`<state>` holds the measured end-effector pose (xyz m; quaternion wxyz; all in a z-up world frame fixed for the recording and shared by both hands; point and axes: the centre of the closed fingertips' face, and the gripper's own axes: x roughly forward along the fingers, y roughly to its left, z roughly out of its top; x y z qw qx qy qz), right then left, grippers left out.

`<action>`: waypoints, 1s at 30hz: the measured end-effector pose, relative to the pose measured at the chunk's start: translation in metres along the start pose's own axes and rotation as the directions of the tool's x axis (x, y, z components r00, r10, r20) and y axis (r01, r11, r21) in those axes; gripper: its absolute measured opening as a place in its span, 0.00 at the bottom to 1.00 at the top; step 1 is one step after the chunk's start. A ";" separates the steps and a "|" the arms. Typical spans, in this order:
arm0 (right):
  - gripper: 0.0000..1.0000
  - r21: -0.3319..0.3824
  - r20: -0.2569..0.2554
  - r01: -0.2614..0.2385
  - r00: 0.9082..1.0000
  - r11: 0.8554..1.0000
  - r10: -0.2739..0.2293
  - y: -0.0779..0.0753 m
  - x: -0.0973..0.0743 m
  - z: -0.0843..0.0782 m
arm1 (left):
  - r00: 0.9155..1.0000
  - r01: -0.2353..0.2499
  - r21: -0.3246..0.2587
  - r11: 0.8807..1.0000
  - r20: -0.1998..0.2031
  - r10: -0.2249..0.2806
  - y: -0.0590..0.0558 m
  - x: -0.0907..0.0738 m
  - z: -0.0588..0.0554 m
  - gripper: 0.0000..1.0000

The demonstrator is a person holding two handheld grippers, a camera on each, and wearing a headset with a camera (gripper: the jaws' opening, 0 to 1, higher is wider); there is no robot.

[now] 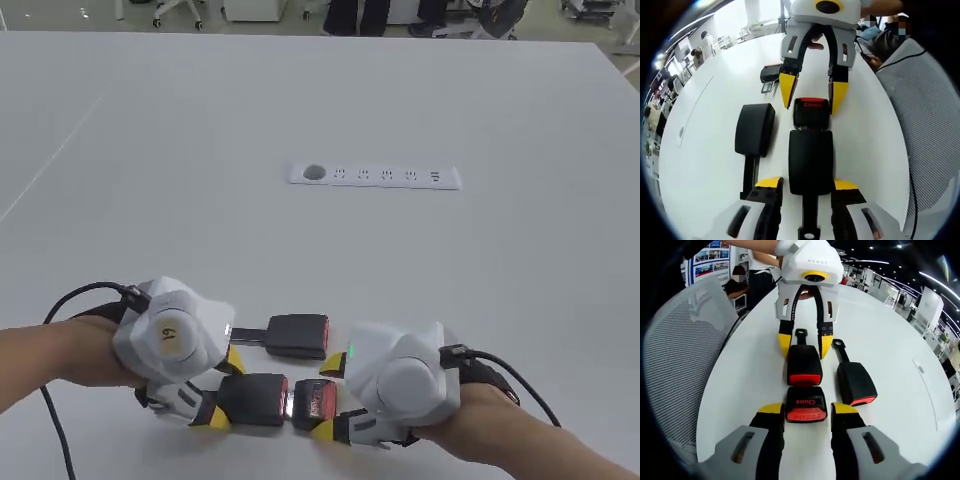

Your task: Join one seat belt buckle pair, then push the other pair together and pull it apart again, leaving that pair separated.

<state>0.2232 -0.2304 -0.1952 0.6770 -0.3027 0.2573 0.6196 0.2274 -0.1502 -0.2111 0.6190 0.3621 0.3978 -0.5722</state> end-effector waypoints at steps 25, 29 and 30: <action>0.42 0.060 0.030 0.104 0.994 0.993 -0.106 -0.039 -0.045 0.006 | 0.995 -0.084 -0.066 0.994 0.048 0.087 0.018 -0.037 0.018 0.48; 0.42 0.063 0.022 0.120 0.992 0.991 -0.122 -0.046 -0.050 0.001 | 0.993 -0.095 -0.068 0.993 0.059 0.099 0.025 -0.043 0.025 0.48; 0.42 0.064 0.019 0.125 0.992 0.990 -0.126 -0.048 -0.051 -0.001 | 0.993 -0.098 -0.067 0.993 0.060 0.102 0.027 -0.044 0.027 0.48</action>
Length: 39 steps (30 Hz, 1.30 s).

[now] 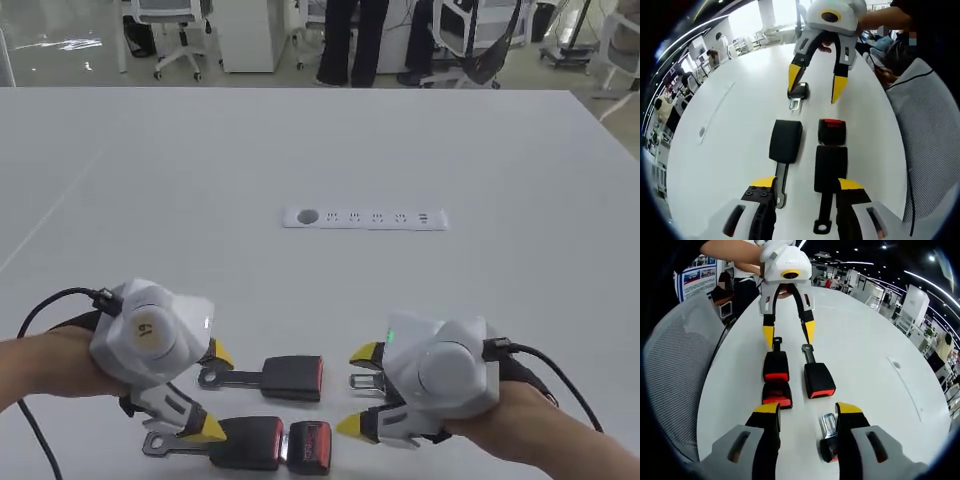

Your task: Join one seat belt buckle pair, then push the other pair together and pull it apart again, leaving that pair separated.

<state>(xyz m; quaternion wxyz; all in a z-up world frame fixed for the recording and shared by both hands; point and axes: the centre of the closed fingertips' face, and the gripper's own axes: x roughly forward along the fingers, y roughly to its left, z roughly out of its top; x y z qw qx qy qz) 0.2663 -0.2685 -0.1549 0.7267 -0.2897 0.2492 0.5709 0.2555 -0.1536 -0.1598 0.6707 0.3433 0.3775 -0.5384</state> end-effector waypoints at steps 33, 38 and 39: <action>0.43 0.053 -0.130 0.027 0.991 0.998 -0.020 -0.046 -0.014 -0.073 | 0.999 0.049 0.038 0.998 -0.013 -0.048 0.040 0.037 0.026 0.46; 0.42 0.047 -0.148 0.008 0.989 0.999 -0.001 -0.047 -0.014 -0.080 | 0.997 0.068 0.041 0.997 -0.024 -0.067 0.039 0.045 0.027 0.45; 0.42 0.043 -0.155 0.002 0.988 0.999 0.005 -0.047 -0.014 -0.082 | 0.997 0.073 0.042 0.996 -0.028 -0.072 0.038 0.049 0.025 0.44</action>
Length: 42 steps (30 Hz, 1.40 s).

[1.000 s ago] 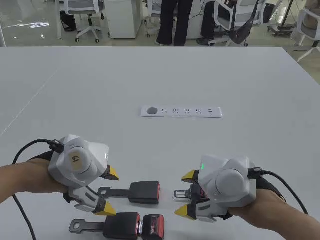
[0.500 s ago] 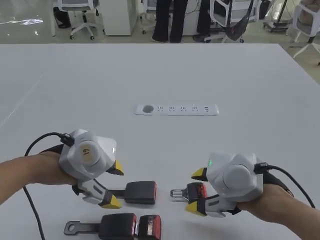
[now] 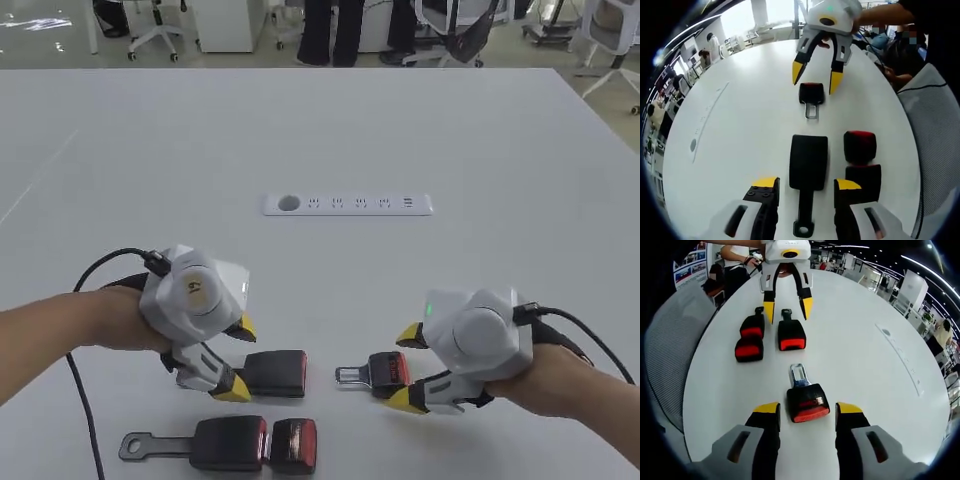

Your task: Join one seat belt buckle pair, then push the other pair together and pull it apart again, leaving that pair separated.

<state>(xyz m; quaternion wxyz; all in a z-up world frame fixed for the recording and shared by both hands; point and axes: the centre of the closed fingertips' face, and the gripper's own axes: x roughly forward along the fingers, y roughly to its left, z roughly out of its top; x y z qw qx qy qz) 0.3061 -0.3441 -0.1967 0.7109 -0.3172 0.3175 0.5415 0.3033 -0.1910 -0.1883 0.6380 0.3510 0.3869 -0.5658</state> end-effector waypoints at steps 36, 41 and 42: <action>0.32 -0.051 -0.011 -0.077 0.997 0.996 0.077 0.003 0.011 -0.010 | 0.994 0.098 0.046 0.994 -0.052 -0.096 -0.001 0.022 -0.008 0.32; 0.32 -0.045 -0.007 -0.080 0.997 0.996 0.080 0.005 0.011 -0.007 | 0.993 0.096 0.047 0.994 -0.072 -0.092 0.000 0.022 -0.009 0.32; 0.32 -0.046 -0.008 -0.081 0.997 0.996 0.081 0.005 0.011 -0.007 | 0.993 0.094 0.050 0.994 -0.076 -0.091 0.000 0.022 -0.009 0.31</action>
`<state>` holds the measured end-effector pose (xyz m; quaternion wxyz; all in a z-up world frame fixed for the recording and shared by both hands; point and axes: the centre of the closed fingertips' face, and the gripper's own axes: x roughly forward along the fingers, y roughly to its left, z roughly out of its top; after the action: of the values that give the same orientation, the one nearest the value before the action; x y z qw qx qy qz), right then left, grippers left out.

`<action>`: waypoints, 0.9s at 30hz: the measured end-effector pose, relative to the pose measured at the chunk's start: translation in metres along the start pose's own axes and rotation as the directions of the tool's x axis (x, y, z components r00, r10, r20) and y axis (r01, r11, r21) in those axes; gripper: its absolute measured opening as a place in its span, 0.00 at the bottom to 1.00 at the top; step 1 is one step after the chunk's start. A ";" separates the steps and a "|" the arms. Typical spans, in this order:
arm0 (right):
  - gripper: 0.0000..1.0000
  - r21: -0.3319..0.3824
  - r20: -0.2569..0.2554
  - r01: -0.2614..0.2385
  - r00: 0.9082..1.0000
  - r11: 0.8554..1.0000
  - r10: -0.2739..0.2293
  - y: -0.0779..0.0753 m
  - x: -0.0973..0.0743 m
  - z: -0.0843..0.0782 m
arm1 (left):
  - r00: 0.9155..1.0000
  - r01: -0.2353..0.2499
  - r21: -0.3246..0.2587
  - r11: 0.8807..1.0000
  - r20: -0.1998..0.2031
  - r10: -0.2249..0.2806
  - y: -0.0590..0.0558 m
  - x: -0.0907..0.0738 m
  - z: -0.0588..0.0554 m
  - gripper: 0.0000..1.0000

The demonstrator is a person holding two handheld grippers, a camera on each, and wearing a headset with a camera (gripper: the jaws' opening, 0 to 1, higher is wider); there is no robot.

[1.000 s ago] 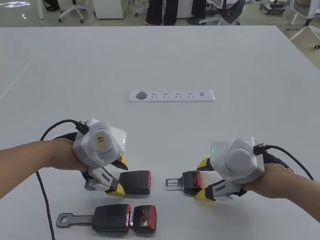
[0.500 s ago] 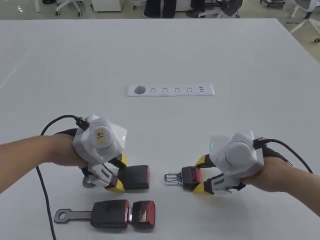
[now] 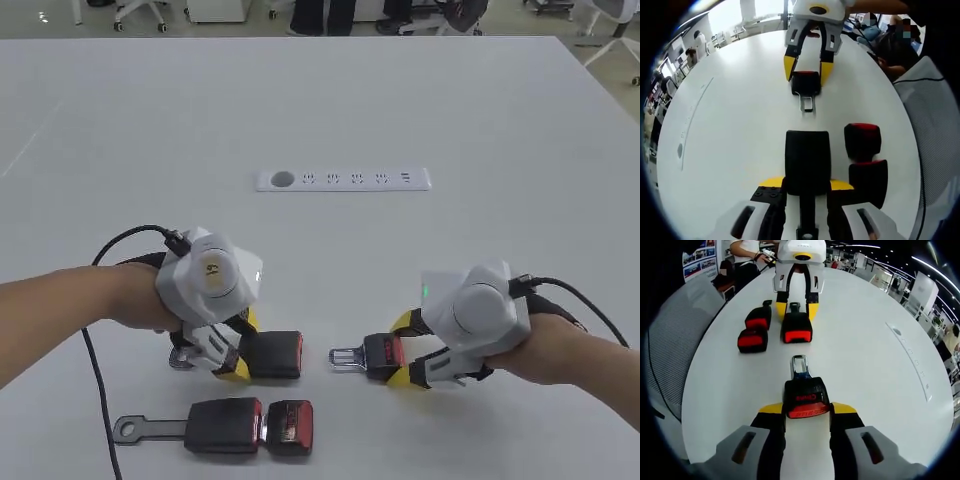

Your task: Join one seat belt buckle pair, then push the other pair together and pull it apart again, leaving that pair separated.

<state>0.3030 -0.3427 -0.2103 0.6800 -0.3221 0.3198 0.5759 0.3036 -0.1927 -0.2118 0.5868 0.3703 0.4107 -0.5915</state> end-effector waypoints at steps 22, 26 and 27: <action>0.32 0.015 0.005 0.000 1.000 1.000 0.000 0.001 0.013 0.016 | 1.000 -0.011 -0.027 1.000 -0.028 0.010 0.000 0.000 0.000 0.31; 0.32 0.022 0.006 -0.001 1.000 1.000 0.001 0.002 0.015 0.021 | 0.999 -0.010 -0.025 1.000 -0.035 0.010 0.001 0.000 -0.001 0.31; 0.32 0.021 0.007 -0.002 1.000 1.000 0.002 0.002 0.016 0.021 | 0.999 -0.010 -0.023 1.000 -0.038 0.009 0.000 0.000 -0.001 0.31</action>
<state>0.3044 -0.3161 -0.2106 0.6838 -0.3126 0.3237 0.5744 0.3039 -0.1916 -0.2126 0.5858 0.3765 0.4270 -0.5768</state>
